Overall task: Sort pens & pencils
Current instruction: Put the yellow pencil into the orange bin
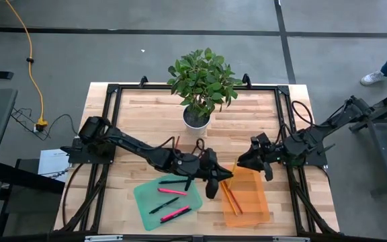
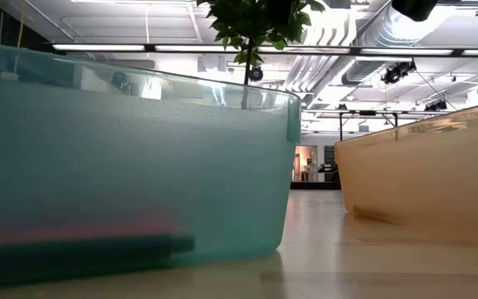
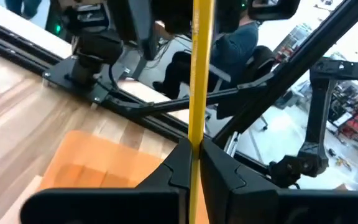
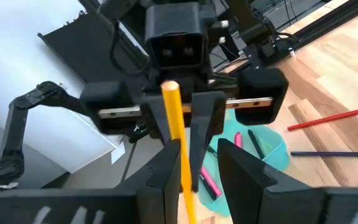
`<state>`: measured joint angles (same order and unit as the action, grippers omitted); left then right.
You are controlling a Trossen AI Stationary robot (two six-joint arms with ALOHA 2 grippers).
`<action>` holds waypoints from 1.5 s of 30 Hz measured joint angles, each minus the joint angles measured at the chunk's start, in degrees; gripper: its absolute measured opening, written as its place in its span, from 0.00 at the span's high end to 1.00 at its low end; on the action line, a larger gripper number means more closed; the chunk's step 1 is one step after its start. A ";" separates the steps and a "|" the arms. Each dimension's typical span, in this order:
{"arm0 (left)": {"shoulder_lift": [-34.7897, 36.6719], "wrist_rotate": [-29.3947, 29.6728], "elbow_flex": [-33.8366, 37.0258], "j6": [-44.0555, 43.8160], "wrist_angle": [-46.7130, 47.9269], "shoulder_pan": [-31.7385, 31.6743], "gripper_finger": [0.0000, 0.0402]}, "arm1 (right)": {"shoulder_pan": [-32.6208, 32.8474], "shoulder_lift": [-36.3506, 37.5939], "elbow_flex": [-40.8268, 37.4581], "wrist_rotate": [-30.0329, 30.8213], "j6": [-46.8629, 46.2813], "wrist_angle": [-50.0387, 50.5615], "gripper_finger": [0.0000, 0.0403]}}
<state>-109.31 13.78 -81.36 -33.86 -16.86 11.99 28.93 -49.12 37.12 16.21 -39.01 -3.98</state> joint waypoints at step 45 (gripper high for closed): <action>0.02 -1.84 -0.87 1.08 -1.11 -1.49 0.98 | 0.70 0.00 0.00 0.81 0.84 -0.95 0.77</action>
<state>-109.30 11.94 -82.24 -32.79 -17.98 10.50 29.63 -49.12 37.12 17.02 -38.17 -4.92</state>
